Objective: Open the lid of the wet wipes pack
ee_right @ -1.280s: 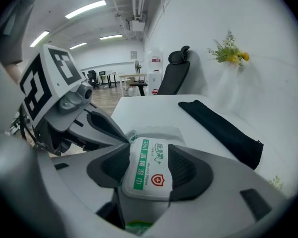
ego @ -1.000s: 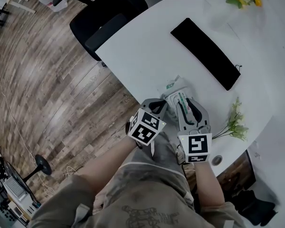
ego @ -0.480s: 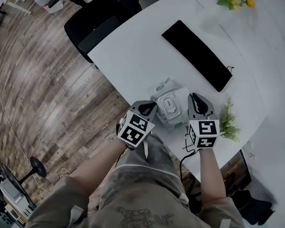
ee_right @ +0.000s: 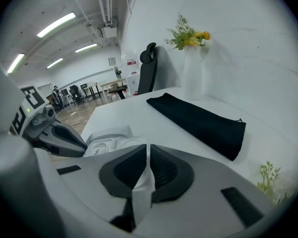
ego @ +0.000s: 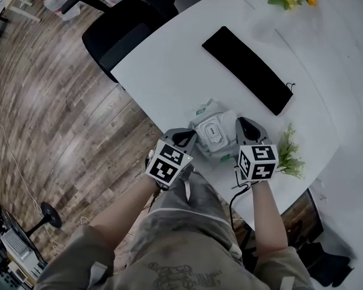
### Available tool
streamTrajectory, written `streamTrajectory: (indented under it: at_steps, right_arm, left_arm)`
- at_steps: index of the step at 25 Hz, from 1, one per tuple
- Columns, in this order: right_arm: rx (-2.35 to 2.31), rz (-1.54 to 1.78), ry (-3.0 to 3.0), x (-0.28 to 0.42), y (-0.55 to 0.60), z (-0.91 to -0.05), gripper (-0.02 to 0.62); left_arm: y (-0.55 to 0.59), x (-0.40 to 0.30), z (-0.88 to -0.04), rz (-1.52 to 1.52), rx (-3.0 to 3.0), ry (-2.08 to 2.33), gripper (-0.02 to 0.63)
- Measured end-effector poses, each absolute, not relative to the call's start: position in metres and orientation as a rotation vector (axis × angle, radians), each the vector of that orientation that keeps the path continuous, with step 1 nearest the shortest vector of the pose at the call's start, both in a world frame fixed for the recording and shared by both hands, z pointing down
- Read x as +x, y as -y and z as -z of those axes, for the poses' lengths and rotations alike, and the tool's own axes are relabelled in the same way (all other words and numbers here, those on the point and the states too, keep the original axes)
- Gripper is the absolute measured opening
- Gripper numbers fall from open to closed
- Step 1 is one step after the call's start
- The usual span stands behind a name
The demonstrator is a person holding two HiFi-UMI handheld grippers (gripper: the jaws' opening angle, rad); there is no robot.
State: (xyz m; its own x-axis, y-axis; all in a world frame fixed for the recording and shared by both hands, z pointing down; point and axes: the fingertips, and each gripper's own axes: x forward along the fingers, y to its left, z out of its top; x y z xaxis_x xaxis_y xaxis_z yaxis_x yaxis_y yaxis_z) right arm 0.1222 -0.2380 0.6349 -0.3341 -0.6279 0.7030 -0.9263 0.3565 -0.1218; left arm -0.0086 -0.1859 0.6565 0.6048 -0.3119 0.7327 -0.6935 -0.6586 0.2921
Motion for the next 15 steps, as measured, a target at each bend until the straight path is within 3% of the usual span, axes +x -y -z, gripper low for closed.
streamTrajectory:
  at_steps: [8,15]
  right_arm:
    - [1.402,-0.707,2.231,0.118,0.238,-0.545,0.037]
    - [1.374,-0.501,2.365,0.102,0.225,-0.446,0.035]
  left_arm:
    - [0.188,-0.027,-0.605,-0.888,2.326,0.886,0.017]
    - [0.198,-0.038,-0.519,-0.844,2.481,0.99,0.017]
